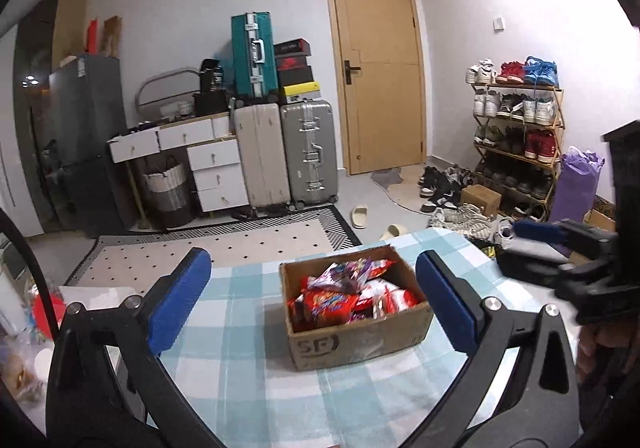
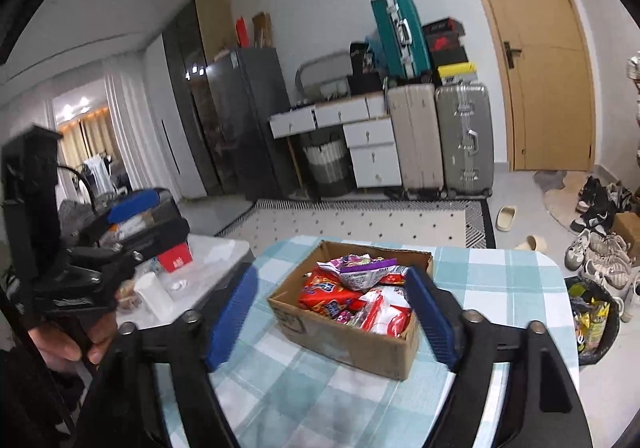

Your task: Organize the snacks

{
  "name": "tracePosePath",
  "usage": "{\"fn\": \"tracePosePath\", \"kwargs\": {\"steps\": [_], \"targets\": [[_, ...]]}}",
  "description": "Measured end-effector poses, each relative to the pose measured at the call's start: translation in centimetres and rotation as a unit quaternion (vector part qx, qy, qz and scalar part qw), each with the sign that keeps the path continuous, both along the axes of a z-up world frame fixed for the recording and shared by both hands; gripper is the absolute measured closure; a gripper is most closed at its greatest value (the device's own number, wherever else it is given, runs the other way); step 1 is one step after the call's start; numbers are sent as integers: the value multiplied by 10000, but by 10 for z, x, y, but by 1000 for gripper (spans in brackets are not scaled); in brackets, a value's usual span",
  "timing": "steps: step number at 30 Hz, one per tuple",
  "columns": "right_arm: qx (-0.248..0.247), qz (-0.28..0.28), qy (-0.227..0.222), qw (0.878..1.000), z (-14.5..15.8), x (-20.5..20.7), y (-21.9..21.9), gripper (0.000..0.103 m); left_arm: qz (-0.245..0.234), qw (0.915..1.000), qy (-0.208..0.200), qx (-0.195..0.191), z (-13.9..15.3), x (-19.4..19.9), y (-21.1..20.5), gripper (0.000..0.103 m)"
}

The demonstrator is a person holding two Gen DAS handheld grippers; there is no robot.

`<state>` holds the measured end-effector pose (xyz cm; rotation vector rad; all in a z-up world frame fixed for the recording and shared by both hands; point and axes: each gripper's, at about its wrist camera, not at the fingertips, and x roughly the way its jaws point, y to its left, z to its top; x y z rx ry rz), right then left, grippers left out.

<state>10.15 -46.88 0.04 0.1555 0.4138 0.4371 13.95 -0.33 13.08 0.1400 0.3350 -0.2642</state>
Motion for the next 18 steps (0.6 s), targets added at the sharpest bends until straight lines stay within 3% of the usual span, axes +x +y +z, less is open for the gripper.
{"fn": "tracePosePath", "kwargs": {"steps": [4,6,14,18], "targets": [[-66,-166,-528,9984,-8,-48,1,2,280,9988,-394,108,-22,-34,17,1],[-203,-277,-697,9970,-17,-66,3,1,464,9975,-508,144,-38,-44,25,1],[-353,-530,-487,9968,-82,-106,9,1,933,9954,-124,-152,-117,-72,68,1],[-440,-678,-453,9957,-103,-112,9,1,1035,9946,-37,-81,-147,-79,81,1]]}}
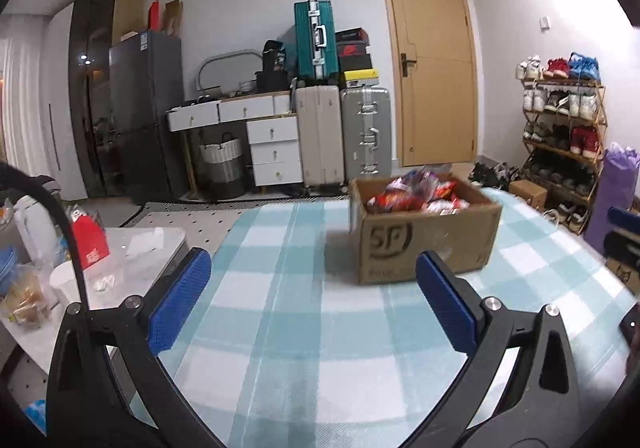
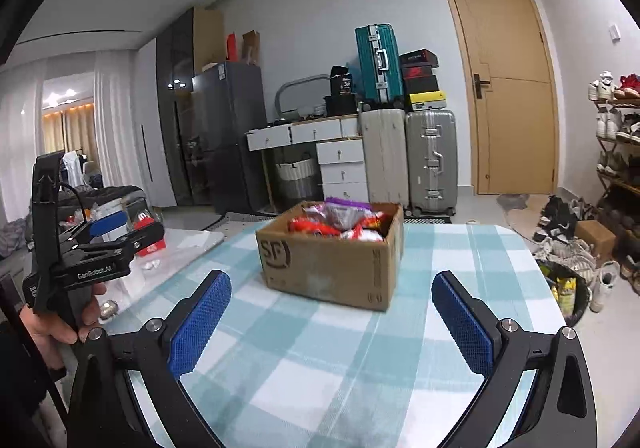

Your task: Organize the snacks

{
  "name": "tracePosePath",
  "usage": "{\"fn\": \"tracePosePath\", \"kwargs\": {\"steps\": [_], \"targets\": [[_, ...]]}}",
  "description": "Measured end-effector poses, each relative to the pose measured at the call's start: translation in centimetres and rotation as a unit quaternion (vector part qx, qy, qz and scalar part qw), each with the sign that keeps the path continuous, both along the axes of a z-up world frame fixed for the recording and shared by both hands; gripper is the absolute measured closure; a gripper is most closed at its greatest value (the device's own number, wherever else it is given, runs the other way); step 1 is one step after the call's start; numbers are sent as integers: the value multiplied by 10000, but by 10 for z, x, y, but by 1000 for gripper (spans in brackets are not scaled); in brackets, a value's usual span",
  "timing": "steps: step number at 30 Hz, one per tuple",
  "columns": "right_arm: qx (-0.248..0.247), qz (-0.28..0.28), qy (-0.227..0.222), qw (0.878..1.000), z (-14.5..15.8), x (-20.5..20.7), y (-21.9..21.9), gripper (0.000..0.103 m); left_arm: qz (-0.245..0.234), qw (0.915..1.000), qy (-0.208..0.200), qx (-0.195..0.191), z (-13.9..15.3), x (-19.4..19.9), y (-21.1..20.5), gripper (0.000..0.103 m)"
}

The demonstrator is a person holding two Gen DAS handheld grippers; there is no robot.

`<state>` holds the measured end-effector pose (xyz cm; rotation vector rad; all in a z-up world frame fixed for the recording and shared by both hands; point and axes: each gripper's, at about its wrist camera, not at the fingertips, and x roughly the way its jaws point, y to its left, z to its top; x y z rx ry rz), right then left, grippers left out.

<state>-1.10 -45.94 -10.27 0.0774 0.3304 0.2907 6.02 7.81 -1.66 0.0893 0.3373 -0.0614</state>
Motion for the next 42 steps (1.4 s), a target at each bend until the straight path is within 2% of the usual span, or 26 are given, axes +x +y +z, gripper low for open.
{"fn": "tracePosePath", "kwargs": {"steps": [7,15,21,27,30,36,42], "targets": [[95,-164,293,9994,-29,-1,-5,1,55,10000,51,-36,-39,-4,12,1],[289,-587,183,9977,-45,-3,-18,1,-29,9999,70,-75,-59,9,-2,1],[267,-827,63,9962,-42,-2,-21,0,-218,9996,182,0,-56,13,-11,1],[118,-830,12,9965,-42,-6,-16,0,-114,9981,608,-55,-63,31,-10,1],[49,-810,-7,9967,-43,-7,-13,0,-152,9983,561,-110,-65,31,-9,1],[-156,-726,17,9972,-44,-5,-5,0,-231,9986,484,15,-65,28,-17,1],[-290,-717,-29,9970,-45,-5,1,0,-127,9986,479,-171,-64,27,-9,1]]}}
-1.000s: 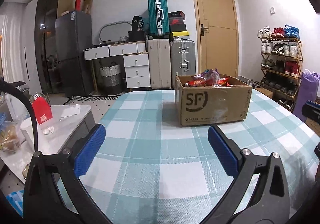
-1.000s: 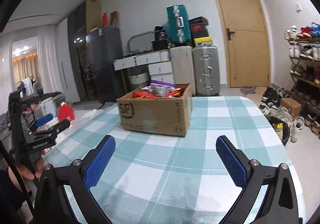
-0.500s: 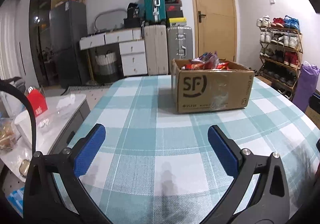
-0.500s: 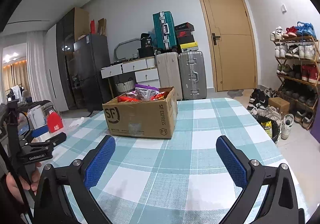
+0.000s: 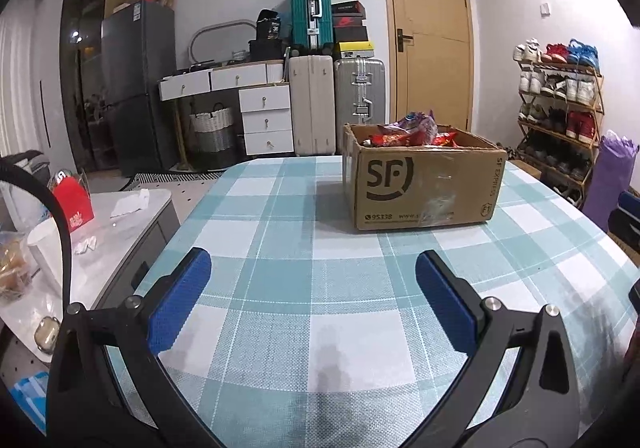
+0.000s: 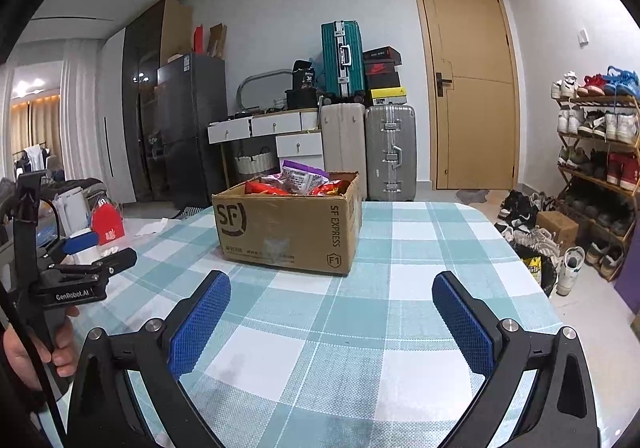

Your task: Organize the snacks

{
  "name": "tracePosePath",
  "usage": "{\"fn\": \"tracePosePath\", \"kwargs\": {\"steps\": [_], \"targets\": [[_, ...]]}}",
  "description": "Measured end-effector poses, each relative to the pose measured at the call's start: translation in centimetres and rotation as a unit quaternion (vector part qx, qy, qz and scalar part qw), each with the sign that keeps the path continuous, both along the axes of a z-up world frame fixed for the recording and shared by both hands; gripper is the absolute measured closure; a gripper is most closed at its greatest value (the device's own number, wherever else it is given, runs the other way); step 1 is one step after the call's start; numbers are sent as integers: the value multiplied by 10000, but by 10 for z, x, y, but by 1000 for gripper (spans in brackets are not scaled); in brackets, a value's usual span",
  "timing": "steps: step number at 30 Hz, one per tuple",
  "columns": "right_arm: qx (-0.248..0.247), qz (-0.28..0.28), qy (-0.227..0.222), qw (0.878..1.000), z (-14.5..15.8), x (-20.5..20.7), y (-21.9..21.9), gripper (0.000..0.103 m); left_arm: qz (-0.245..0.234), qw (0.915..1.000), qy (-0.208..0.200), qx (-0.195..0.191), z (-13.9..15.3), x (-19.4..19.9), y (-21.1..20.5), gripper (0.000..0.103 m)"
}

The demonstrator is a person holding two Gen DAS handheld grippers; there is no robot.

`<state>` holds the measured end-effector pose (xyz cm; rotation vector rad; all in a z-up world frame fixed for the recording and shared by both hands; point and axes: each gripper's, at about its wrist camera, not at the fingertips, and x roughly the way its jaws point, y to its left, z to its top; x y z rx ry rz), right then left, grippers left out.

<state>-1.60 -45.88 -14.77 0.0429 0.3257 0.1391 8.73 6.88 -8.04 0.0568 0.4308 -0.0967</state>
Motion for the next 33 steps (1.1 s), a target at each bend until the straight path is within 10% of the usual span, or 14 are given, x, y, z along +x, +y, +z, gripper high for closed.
{"fn": "tracePosePath", "kwargs": {"steps": [33], "targets": [[72,-77,67,9999,-3,3,-4,0,209,9998,12,5,-4,2,0,1]]}}
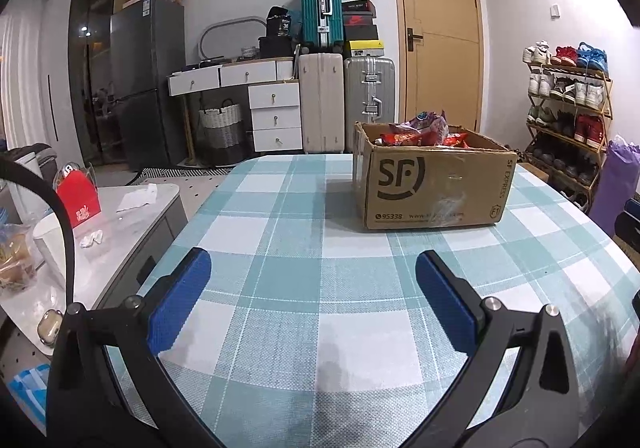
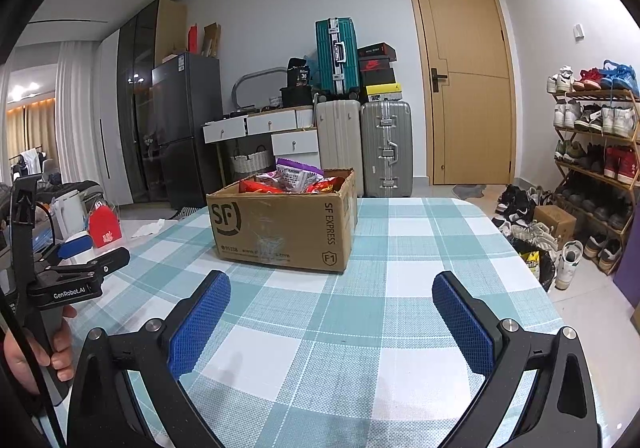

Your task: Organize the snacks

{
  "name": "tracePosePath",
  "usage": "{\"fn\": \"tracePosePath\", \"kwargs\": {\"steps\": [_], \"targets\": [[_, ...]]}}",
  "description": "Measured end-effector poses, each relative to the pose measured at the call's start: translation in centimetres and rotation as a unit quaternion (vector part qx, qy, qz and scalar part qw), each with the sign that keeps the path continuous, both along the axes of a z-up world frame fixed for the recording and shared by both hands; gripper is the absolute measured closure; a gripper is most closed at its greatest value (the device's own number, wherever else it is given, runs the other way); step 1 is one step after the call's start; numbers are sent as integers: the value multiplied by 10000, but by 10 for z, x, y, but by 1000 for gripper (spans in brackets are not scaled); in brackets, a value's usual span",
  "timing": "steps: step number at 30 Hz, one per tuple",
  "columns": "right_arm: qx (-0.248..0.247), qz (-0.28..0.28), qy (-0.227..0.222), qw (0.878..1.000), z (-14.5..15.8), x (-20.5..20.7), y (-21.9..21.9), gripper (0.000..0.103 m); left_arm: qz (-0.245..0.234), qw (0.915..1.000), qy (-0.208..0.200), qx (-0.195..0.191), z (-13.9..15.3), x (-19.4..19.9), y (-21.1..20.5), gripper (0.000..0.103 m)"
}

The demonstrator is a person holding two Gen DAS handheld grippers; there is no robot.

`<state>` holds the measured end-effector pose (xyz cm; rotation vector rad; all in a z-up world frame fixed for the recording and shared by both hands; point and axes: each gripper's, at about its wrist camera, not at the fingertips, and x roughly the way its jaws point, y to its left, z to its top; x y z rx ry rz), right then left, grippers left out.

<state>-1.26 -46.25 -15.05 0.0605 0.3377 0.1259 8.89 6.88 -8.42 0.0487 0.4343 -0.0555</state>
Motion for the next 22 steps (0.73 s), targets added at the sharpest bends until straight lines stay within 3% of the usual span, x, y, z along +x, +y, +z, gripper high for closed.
{"fn": "tracePosePath", "kwargs": {"steps": [22], "targets": [[-3,0,2,10000,-1,1,1,0,383,9991,-123,-118,-1,-4,12,1]]}}
